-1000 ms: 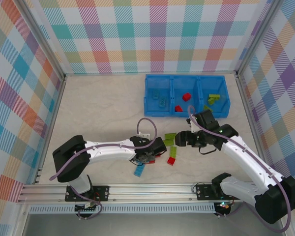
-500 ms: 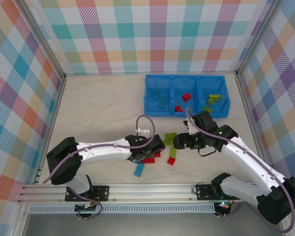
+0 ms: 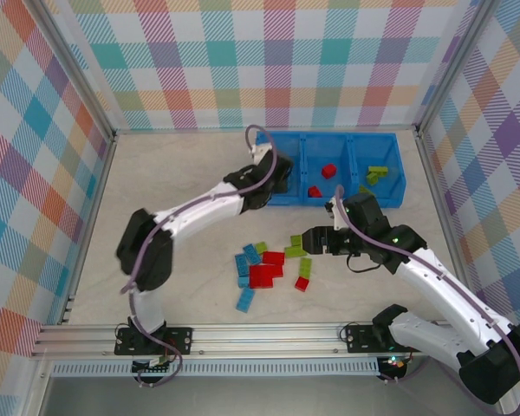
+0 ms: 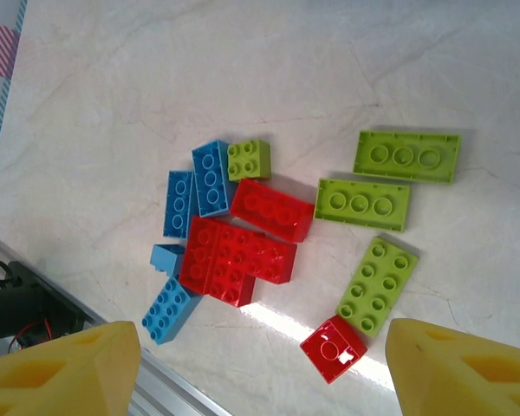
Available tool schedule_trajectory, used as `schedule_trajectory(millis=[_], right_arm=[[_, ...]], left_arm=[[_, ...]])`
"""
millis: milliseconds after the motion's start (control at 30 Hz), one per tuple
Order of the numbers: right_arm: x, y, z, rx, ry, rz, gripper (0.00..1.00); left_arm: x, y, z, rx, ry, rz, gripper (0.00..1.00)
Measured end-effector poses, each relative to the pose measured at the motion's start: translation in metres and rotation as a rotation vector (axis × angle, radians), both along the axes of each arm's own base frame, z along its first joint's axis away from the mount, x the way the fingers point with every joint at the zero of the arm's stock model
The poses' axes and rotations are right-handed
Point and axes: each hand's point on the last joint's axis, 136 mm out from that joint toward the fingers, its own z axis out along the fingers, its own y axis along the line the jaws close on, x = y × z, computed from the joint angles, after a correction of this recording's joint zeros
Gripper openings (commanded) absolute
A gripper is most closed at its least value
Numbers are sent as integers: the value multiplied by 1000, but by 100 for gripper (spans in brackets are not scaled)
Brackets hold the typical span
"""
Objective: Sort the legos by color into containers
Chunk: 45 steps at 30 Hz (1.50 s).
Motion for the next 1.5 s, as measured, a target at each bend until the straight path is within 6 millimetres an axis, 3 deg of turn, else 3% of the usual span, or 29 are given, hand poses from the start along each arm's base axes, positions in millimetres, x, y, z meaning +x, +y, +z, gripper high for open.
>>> schedule_trajectory(millis=[133,233,367,500,633,733,933,1033,1133,1333,1500], right_arm=[[2,0,4,14,-14,-14,75],[1,0,7,25,-17,-22,75],[-1,-3,1,22,-4,-32,75],[-1,-7,-5,1,3,-49,75],[4,-12,-15,-41,6,-79,74],[11,-13,-35,-107,53,-101,75],[17,-11,-97,-290,188,-99,86],[24,-11,-123,-373,233,-93,95],[40,-6,-138,-424,245,-93,99],[75,14,-148,-433,205,-97,99],[87,17,-158,-480,184,-102,91]], left_arm=[[63,-22,-19,12,-18,-7,31],[90,-30,-37,13,15,-13,44],[97,-32,-47,-3,63,-26,51],[91,-31,-41,-27,83,-39,50],[55,-20,-22,-78,122,-74,48],[13,-10,16,-125,86,-126,49],[-90,-4,117,-139,-128,-370,43],[-133,12,136,-70,-202,-483,45],[-159,39,127,35,-212,-551,49],[-202,79,65,276,-127,-727,66],[-230,99,18,420,-95,-897,93]])
